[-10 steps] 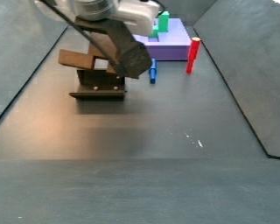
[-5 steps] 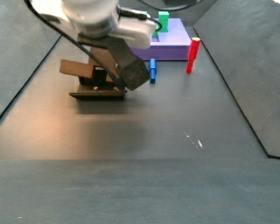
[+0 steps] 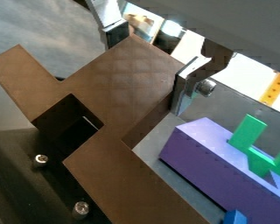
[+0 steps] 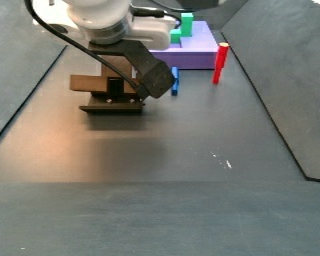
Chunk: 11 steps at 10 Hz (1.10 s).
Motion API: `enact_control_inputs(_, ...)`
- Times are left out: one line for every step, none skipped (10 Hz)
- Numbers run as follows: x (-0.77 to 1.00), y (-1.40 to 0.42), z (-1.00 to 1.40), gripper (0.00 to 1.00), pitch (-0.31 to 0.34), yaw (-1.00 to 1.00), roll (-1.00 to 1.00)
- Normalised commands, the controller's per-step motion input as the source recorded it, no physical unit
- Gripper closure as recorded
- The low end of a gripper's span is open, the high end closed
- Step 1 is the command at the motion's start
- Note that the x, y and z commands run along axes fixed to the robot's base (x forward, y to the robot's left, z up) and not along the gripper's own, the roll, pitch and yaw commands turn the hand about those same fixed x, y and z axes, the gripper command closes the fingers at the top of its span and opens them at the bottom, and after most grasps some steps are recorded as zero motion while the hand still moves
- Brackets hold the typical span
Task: Pick up the brown object. Move up. Place the brown object on the fixture. Regrasp the brown object. Move to above the board. Insert the brown object.
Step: Place the brown object on the fixture.
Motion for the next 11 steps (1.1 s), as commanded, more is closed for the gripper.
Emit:
enact_control_inputs(0.4,0.28,-0.16,1.0,0.197,-0.15,-0.22)
enact_control_inputs(0.38,0.33,-0.15,1.0,0.123,-0.22,-0.23)
enact_control_inputs(0.27,0.25,-0.11,1.0,0.0,-0.32,-0.26)
enact_control_inputs(0.24,0.19,-0.05,1.0,0.0,-0.3,-0.33)
enact_control_inputs(0.21,0.06,-0.06,1.0,0.0,-0.24,-0.16)
enact_control_inputs(0.21,0.0,-0.12,1.0,0.0,-0.19,0.0)
enact_control_inputs(0.05,0.0,-0.17,1.0,0.0,-0.14,0.0)
enact_control_inputs(0.0,0.01,-0.17,1.0,0.0,-0.12,0.0)
enact_control_inputs(0.0,0.07,-0.15,1.0,0.0,-0.08,0.0)
enact_control_inputs(-0.1,0.1,-0.15,1.0,0.0,-0.06,0.0)
enact_control_inputs(0.0,0.03,-0.08,1.0,0.0,-0.03,0.0)
